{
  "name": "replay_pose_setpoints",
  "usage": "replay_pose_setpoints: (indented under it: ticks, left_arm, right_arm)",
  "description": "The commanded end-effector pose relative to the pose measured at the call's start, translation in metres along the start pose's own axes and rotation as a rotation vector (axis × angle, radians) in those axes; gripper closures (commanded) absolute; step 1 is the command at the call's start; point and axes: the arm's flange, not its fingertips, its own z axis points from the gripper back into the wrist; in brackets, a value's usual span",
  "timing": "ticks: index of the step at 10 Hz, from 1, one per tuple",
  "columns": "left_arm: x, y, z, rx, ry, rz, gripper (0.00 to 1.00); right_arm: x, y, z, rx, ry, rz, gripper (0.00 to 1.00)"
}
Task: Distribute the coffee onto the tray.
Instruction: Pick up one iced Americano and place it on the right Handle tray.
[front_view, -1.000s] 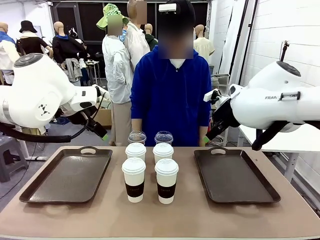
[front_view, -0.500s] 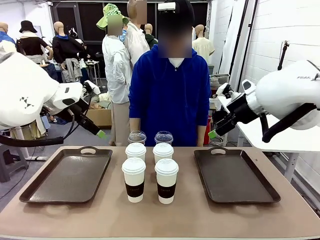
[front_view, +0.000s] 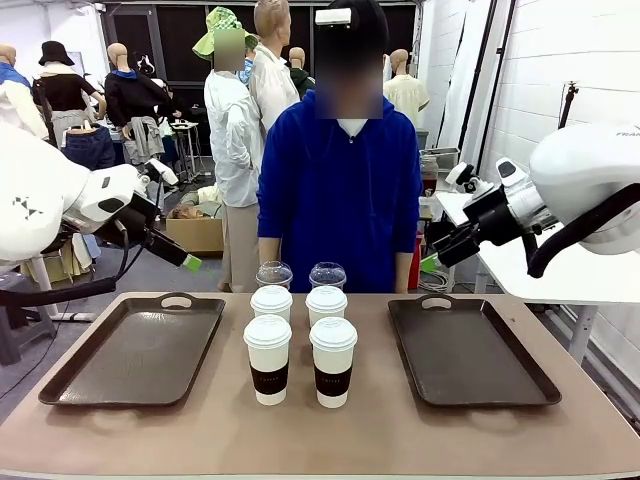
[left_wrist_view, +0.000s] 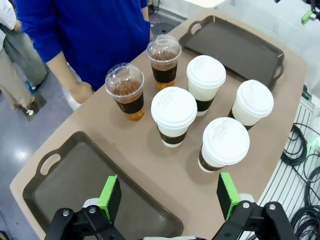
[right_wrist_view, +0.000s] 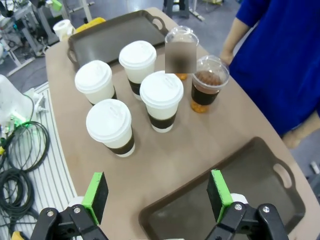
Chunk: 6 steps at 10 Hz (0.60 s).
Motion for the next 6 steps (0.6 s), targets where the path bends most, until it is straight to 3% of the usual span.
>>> replay_pose_setpoints:
  ticks: [1, 4, 6]
  left_arm:
    - [-0.019, -0.001, -0.002, -0.061, -0.063, -0.008, 0.0]
    - [-0.022, 0.002, -0.009, 0.005, -0.008, 0.027, 0.0]
    - [-0.005, 0.007, 0.002, -0.031, -0.03, 0.016, 0.0]
  right_arm:
    - [0.003, -0.013, -0.007, 0.043, -0.008, 0.019, 0.0]
    - [0.005, -0.012, -0.01, -0.009, 0.019, 0.01, 0.0]
    - [0.002, -0.009, -0.007, 0.028, 0.001, 0.0, 0.0]
